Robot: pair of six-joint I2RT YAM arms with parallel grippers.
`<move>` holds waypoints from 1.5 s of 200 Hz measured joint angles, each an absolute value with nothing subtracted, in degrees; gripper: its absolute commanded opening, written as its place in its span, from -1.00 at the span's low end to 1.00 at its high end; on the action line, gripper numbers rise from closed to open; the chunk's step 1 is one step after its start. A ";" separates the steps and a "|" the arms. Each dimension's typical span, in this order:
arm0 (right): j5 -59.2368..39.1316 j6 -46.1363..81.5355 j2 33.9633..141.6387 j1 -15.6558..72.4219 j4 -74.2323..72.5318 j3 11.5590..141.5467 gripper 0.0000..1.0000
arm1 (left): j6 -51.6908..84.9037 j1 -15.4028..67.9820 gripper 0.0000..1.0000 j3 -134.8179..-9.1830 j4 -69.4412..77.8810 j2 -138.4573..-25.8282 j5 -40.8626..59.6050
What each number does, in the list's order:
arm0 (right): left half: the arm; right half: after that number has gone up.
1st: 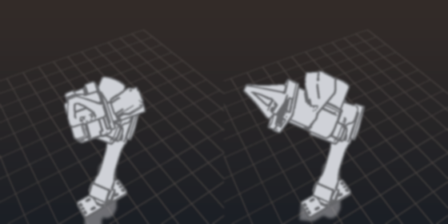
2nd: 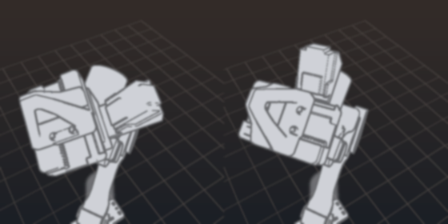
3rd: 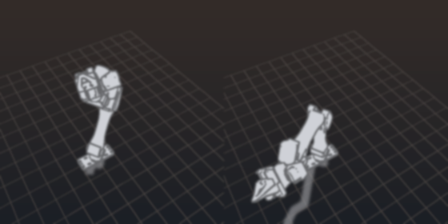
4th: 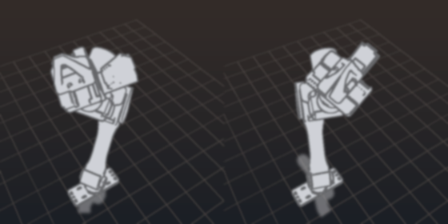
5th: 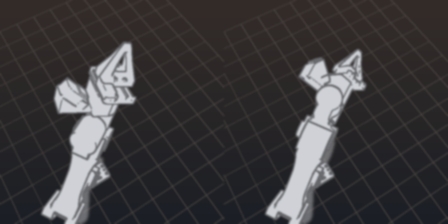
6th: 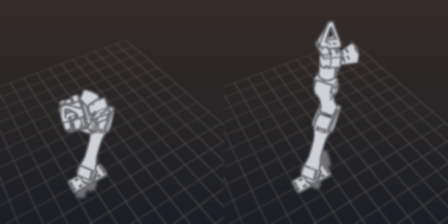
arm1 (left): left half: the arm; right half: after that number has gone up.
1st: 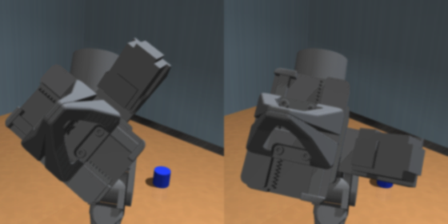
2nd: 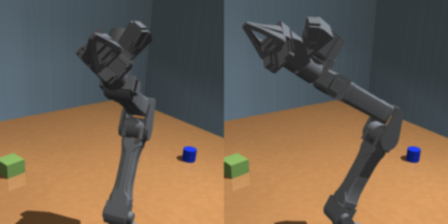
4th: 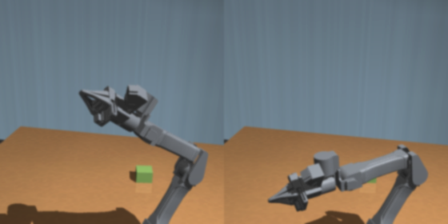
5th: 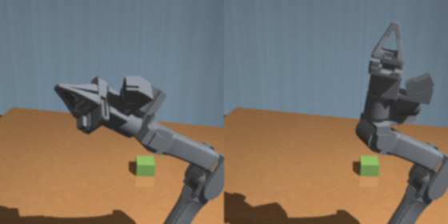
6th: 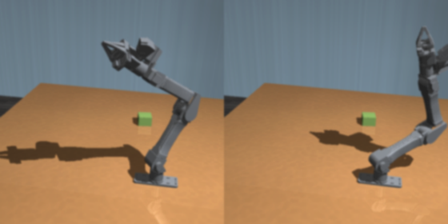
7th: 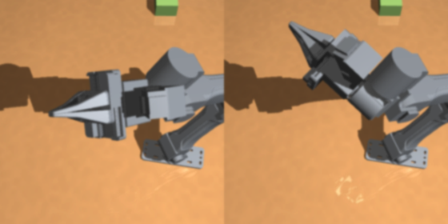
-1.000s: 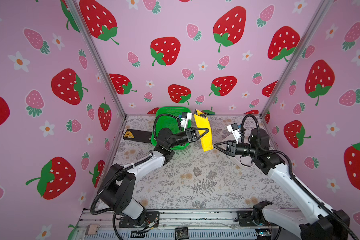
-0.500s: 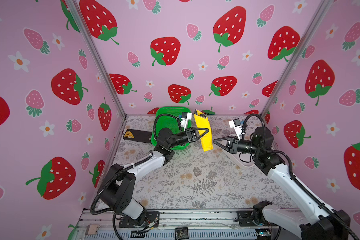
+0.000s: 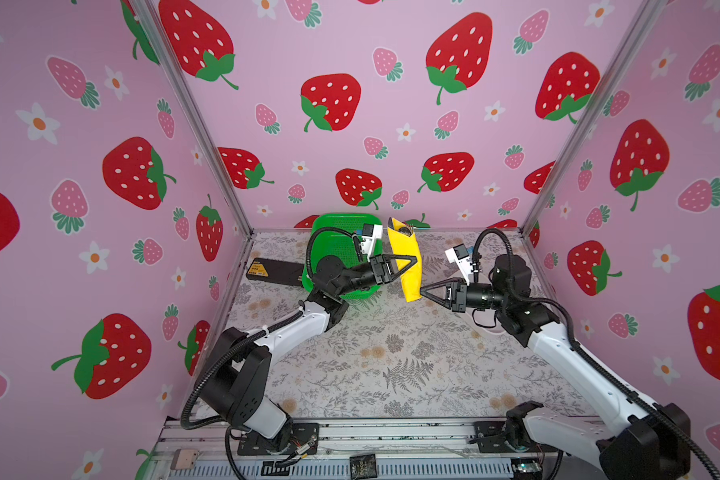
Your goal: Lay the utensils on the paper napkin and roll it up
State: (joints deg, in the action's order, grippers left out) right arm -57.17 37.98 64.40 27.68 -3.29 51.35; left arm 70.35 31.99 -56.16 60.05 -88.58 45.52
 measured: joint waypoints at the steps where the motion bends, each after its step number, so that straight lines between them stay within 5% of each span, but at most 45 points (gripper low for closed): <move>1: -57.14 37.80 64.40 27.68 -3.07 51.35 -0.77 | 70.35 31.99 -1.00 -56.16 60.05 -88.58 45.52; 94: -47.68 31.59 61.63 27.59 8.62 54.30 -0.72 | 70.32 31.99 -1.00 -56.16 60.16 -88.55 45.47; 169: -52.60 31.77 61.65 30.06 6.57 57.95 -0.76 | 70.24 31.99 -1.00 -56.16 59.61 -88.55 44.71; 245: -47.35 26.92 64.23 32.60 11.55 58.50 -0.78 | 69.04 31.57 -1.00 -56.14 58.46 -88.55 43.70; 300: -41.85 22.41 63.68 32.49 18.04 58.59 -0.62 | 69.17 31.51 -1.00 -56.14 58.89 -88.55 43.16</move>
State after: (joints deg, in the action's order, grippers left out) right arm -41.85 22.41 63.68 32.49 18.04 58.59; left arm 69.17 31.51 -56.14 58.89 -88.55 43.16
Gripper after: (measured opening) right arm 0.181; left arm 0.094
